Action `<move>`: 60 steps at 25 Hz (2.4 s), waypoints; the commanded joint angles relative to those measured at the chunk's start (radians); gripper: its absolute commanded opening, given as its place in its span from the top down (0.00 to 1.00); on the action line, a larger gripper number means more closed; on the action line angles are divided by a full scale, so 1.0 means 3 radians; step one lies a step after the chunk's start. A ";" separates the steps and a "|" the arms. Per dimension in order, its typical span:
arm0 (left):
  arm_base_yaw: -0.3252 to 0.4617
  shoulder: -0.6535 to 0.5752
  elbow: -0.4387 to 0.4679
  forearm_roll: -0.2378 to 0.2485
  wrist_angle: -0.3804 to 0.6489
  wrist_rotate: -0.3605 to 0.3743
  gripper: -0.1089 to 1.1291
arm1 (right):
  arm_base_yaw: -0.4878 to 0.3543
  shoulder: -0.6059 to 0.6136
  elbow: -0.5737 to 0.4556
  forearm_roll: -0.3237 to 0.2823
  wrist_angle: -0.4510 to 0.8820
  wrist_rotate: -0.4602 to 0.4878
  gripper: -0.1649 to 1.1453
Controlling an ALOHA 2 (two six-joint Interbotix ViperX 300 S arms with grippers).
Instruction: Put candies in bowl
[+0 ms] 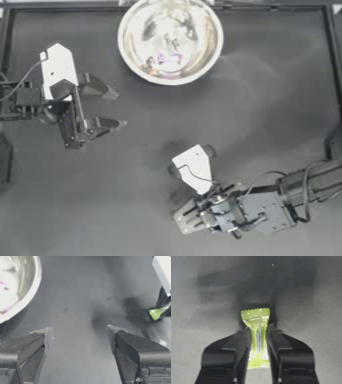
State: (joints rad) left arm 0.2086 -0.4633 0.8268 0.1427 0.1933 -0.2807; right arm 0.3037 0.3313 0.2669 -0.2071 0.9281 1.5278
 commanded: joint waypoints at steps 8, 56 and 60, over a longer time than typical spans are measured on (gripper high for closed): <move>-0.0010 -0.0097 -0.0005 -0.0026 -0.0020 -0.0005 0.13 | 0.0020 -0.0159 -0.0107 -0.0153 0.0041 -0.0082 0.43; -0.0031 0.0061 0.0020 -0.0143 -0.0020 -0.0005 0.13 | -0.2567 -0.1069 0.0486 -0.2122 -0.2158 -0.0926 0.46; -0.0026 0.0118 -0.0005 -0.0143 -0.0020 -0.0005 0.13 | -0.2695 -0.0828 0.0317 -0.2234 -0.2260 -0.0926 0.46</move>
State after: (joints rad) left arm 0.1994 -0.4249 0.8514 0.0997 0.1933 -0.2823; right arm -0.4955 0.0859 0.4019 -0.8636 0.2623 1.2517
